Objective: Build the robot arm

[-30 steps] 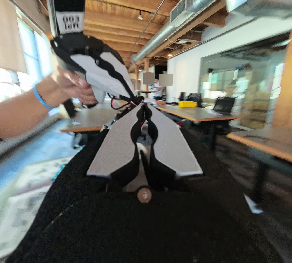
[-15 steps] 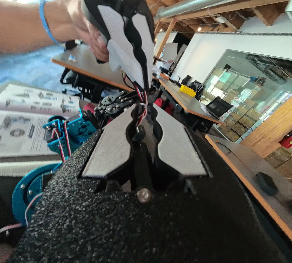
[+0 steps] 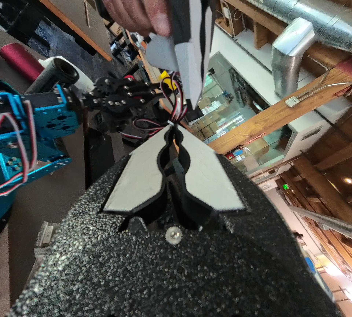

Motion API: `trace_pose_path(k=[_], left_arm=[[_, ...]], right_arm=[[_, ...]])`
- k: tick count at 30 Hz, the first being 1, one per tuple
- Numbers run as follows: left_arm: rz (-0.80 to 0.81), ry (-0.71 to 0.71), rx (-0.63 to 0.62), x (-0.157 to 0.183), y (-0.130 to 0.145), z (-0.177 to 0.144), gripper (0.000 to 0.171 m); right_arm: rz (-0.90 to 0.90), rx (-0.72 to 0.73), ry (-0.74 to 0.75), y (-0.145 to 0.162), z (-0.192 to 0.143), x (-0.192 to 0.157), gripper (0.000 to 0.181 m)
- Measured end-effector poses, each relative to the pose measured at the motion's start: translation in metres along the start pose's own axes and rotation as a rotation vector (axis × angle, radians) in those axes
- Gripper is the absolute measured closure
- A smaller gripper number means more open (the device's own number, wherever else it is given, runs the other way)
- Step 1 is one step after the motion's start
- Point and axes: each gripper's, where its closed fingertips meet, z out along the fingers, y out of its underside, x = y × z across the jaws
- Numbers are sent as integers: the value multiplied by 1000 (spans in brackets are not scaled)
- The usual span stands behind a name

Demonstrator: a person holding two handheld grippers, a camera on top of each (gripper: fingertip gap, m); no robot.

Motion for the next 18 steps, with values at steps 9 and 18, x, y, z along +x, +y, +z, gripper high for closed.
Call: trace_pose_path(k=[9,18], left_arm=[[44,-29,-36,2,3,5,171],[79,-67,4,3,-9,0,171]], right_arm=[[-80,30,52,3,-15,-20,181],[29,-40,-258,26,-31,-75,181]])
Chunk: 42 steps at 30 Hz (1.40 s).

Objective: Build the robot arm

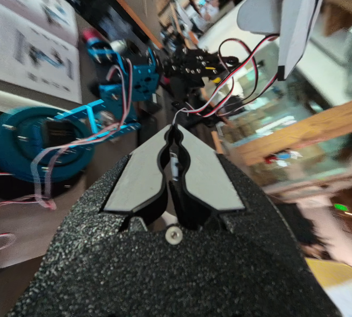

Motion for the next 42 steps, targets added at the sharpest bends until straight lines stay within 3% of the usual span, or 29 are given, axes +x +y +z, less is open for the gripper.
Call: trace_pose_path(k=[4,6,9,13,18,22,25,27,29,32,36,38,40,42], left_arm=[[2,-45,5,-4,-3,4,170],[-14,-95,20,-16,-6,0,170],[-79,-2,94,-11,-17,-9,170],[-68,102,116,15,-20,-10,170],[-64,164,136,42,-25,-12,170],[-93,224,150,63,-42,-11,170],[-71,285,163,87,-61,-10,170],[-38,322,165,105,-73,-10,170],[-13,366,166,127,-85,-14,170],[7,454,162,169,-95,-27,169],[28,504,172,232,-82,-46,169],[27,475,205,258,-64,-57,169],[34,402,254,277,-43,-69,169],[42,305,349,291,-23,-84,169]], right_arm=[[76,-33,-193,8,-25,-18,181],[126,-170,-386,34,-45,-50,181],[142,-306,-412,67,-72,-71,181],[330,-547,-558,108,-129,-119,181],[399,-866,-597,154,-212,-176,181],[469,-1128,-494,194,-282,-189,181],[535,-1185,-424,211,-312,-194,181],[592,-1168,-376,214,-321,-192,178],[630,-1175,-293,218,-331,-181,165],[670,-1118,-192,213,-337,-165,162],[653,-1010,-25,196,-331,-139,158],[678,-731,26,140,-293,-129,144],[726,-284,-25,46,-247,-133,147],[805,56,-133,-33,-217,-150,147]])
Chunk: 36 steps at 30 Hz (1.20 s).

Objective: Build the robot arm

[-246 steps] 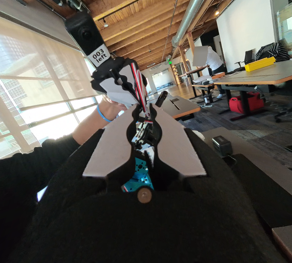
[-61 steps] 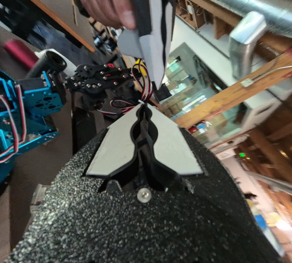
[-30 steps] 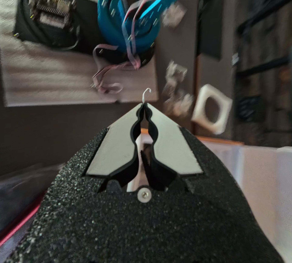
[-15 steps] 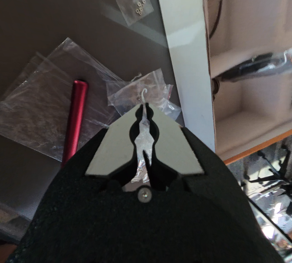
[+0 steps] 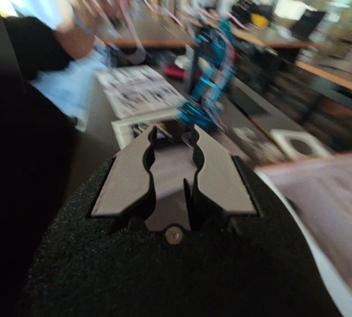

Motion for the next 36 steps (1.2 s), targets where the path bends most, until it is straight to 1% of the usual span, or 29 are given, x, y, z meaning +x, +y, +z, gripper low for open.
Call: trace_pose_path(k=[1,2,3,4,5,7,8,9,11,13,14,15,16,17,18,21,23,24,25,26,27,28,29,30,31,32,33,35,36], left_arm=[[7,-43,33,11,9,-8,169],[-4,-98,68,20,20,-15,169],[-28,-155,106,29,30,-23,169],[-63,-206,133,37,42,-29,169],[-120,-259,155,41,55,-35,169],[-246,-320,226,50,76,-45,170],[-300,-352,258,50,86,-48,170],[-360,-382,283,48,96,-50,169],[-478,-408,350,44,108,-52,170],[-580,-413,428,38,111,-51,170],[-608,-405,455,36,109,-49,170],[-626,-387,462,36,107,-44,170],[-639,-373,466,35,105,-39,170],[-640,-370,467,33,102,-36,170],[-632,-371,450,31,102,-33,170],[-609,-334,364,26,106,-25,168],[-573,-317,307,20,113,-29,137],[-554,-334,265,12,121,-34,130],[-536,-372,236,1,128,-43,128],[-520,-413,220,-14,136,-55,128],[-516,-446,201,-29,144,-66,128],[-527,-465,168,-45,154,-75,126],[-543,-473,127,-61,165,-80,121],[-555,-482,89,-79,177,-84,113],[-565,-489,53,-96,189,-85,109],[-575,-480,18,-112,200,-82,100],[-586,-468,-8,-127,210,-76,95],[-580,-456,-35,-154,224,-63,96],[-569,-427,-55,-161,229,-54,100]], right_arm=[[36,66,-102,-9,15,-28,144],[64,113,-150,-14,29,-46,137],[101,165,-172,-19,41,-59,136],[138,193,-199,-19,53,-72,136],[165,204,-194,-16,64,-80,133],[137,162,-100,1,89,-87,120],[117,137,-53,10,102,-89,118],[111,117,-41,16,113,-93,119],[127,55,-86,25,131,-108,118],[170,13,-124,29,147,-119,118],[167,-7,-150,32,154,-126,122],[154,-13,-144,33,160,-129,134],[135,-8,-106,32,164,-126,151],[109,4,-53,30,164,-119,174],[81,20,-17,27,159,-113,181],[93,5,68,26,133,-86,181],[100,26,227,24,100,-49,181],[111,27,333,26,78,-25,181],[131,21,430,30,56,-3,181],[157,8,492,37,36,14,181],[188,-35,519,49,23,24,181],[210,-114,513,66,18,27,181],[215,-197,482,85,19,23,181],[197,-239,455,97,25,18,181],[186,-250,422,106,36,11,181],[199,-283,345,117,51,-3,181],[220,-332,265,130,66,-16,181],[214,-391,240,147,87,-20,181],[210,-441,231,156,94,-21,181]])
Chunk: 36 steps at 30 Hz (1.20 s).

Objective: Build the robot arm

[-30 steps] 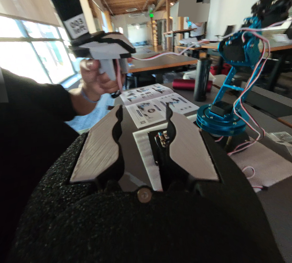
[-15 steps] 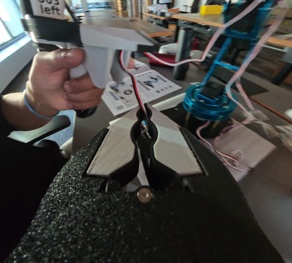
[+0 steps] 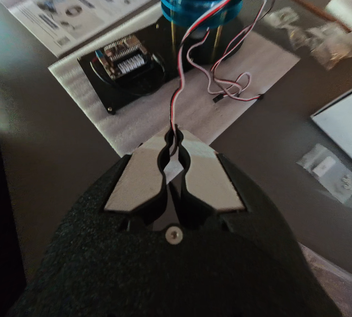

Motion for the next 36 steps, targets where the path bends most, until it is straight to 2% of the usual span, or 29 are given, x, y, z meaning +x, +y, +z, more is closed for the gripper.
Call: trace_pose_path(k=[3,6,7,9,12,15,17,19,21,24,26,27,28,30,32,34,36], left_arm=[[52,3,-87,-18,13,25,105],[41,22,-73,-27,18,28,108],[30,30,-60,-29,18,28,113],[23,54,-57,-29,23,29,117],[18,86,-131,-21,47,29,116],[67,146,-153,-6,77,14,103],[99,220,-161,1,94,12,88],[68,253,-181,-4,102,23,81],[11,309,-191,-4,102,34,73],[1,384,-167,-1,98,44,75],[25,405,-150,0,99,47,85],[37,412,-136,-1,98,48,84],[37,406,-119,-3,95,49,91],[14,404,-65,-6,79,47,91],[-4,400,-39,-8,64,44,95],[-24,392,-33,-11,55,45,109],[-36,407,-24,-11,51,48,130]], right_arm=[[-22,-170,-108,21,17,-19,181],[-52,-211,-27,24,17,4,181],[-41,-218,-41,24,13,9,171],[-12,-241,-59,19,2,26,139],[-23,-179,-5,-25,-20,63,128],[-75,-63,-27,-84,-29,79,123],[-171,32,-132,-120,-12,72,119],[-196,93,-334,-146,19,59,115],[-133,94,-527,-165,50,55,103],[-72,102,-670,-189,85,61,109],[-86,89,-756,-195,95,51,121],[-105,88,-724,-198,101,54,135],[-139,76,-704,-198,106,58,144],[-110,60,-732,-198,106,61,149],[-81,55,-719,-197,108,70,131],[-62,51,-717,-196,110,74,125],[-53,40,-752,-195,116,66,125]])
